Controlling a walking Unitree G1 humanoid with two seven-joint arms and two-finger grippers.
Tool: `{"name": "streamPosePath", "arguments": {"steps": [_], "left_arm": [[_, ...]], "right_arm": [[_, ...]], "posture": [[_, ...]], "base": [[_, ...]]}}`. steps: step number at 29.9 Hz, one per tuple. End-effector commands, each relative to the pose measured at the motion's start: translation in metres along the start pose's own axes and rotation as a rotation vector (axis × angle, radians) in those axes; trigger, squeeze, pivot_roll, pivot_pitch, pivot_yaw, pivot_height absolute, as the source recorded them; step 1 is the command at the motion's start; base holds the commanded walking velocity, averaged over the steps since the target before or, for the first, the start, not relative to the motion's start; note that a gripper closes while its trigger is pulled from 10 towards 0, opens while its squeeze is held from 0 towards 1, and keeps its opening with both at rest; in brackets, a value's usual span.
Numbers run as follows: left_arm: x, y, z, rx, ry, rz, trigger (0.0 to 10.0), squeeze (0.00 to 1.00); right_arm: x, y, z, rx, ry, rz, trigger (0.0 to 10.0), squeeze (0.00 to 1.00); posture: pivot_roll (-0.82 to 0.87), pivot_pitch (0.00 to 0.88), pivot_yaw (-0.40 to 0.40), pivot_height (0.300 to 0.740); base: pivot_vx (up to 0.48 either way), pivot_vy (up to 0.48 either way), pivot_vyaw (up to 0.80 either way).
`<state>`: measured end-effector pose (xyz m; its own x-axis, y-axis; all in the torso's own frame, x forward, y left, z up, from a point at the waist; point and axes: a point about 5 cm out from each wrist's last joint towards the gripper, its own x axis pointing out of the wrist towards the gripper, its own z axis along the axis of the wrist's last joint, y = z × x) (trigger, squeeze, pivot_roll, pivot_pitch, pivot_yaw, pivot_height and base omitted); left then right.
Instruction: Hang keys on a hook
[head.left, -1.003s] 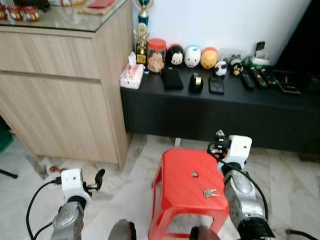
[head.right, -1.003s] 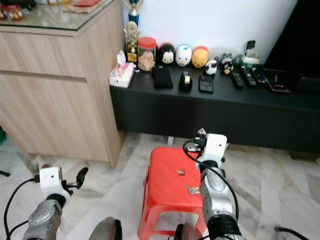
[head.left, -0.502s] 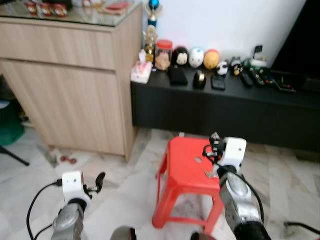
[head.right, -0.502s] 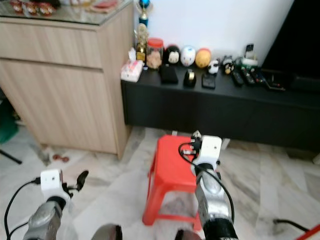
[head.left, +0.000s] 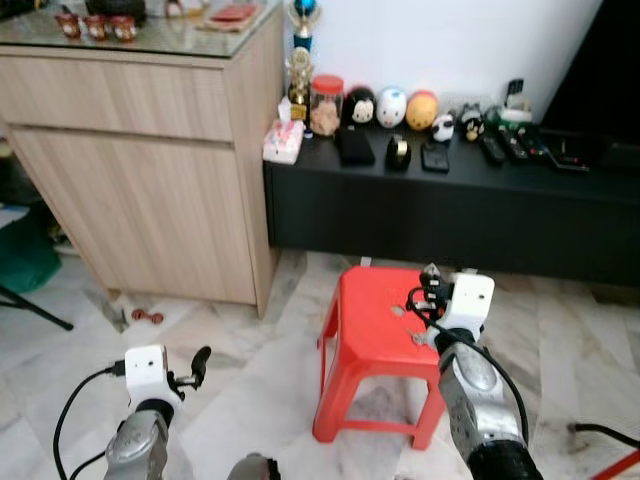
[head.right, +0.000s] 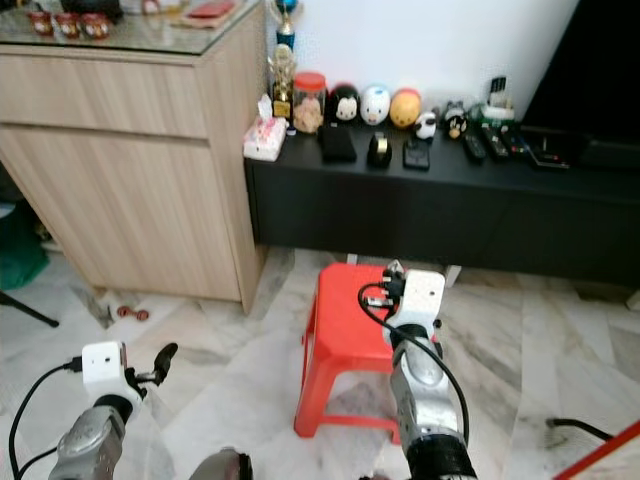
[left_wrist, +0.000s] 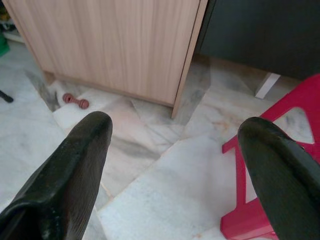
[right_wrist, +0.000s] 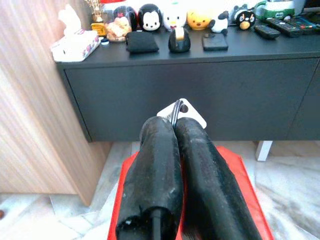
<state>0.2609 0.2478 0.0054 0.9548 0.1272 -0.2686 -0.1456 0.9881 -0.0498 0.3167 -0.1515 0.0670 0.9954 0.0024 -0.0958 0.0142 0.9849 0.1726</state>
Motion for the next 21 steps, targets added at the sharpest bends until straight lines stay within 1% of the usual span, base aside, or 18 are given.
{"name": "streamPosePath", "arguments": {"steps": [1, 6, 7, 11, 16, 17, 18, 21], "left_arm": [[0.002, 0.001, 0.005, 0.019, -0.022, -0.008, 10.0, 0.0], [0.0, 0.005, 0.002, 0.018, -0.004, 0.003, 10.0, 0.0], [-0.002, 0.006, -0.001, 0.015, 0.009, 0.005, 10.0, 0.0], [-0.007, 0.009, -0.01, 0.028, 0.051, 0.012, 10.0, 0.0], [-0.011, 0.012, -0.017, 0.031, 0.081, 0.022, 10.0, 0.0], [-0.014, 0.014, -0.023, 0.027, 0.109, 0.034, 10.0, 0.0], [-0.018, 0.015, -0.03, 0.029, 0.139, 0.045, 10.0, 0.0], [-0.022, 0.015, -0.037, 0.025, 0.171, 0.06, 10.0, 0.0]], "right_arm": [[0.004, 0.001, 0.011, 0.007, -0.04, 0.002, 10.0, 0.0], [0.004, -0.003, 0.01, 0.0, -0.032, -0.01, 10.0, 0.0], [0.003, -0.008, 0.008, -0.008, -0.029, -0.031, 10.0, 0.0], [0.001, -0.017, 0.008, -0.008, -0.028, -0.059, 10.0, 0.0], [0.0, -0.021, 0.007, -0.012, -0.023, -0.072, 10.0, 0.0], [0.0, -0.022, 0.005, -0.01, -0.018, -0.078, 10.0, 0.0], [-0.001, -0.022, -0.001, -0.017, 0.009, -0.078, 10.0, 0.0], [-0.004, -0.026, -0.011, -0.029, 0.05, -0.088, 10.0, 0.0]], "posture": [[0.14, 0.0, -0.062, 0.74], [0.14, 0.0, -0.06, 0.74], [0.14, 0.0, -0.058, 0.74], [0.14, 0.0, -0.056, 0.74], [0.14, 0.0, -0.054, 0.74], [0.14, 0.0, -0.054, 0.74], [0.14, 0.0, -0.055, 0.74], [0.14, 0.0, -0.056, 0.74]], "base": [[0.0, 0.0, 0.0], [0.0, 0.0, 0.0], [0.0, 0.0, 0.0], [0.0, 0.0, 0.0], [0.0, 0.0, 0.0], [0.0, 0.0, 0.0], [0.0, 0.0, 0.0], [0.0, 0.0, 0.0]]}}
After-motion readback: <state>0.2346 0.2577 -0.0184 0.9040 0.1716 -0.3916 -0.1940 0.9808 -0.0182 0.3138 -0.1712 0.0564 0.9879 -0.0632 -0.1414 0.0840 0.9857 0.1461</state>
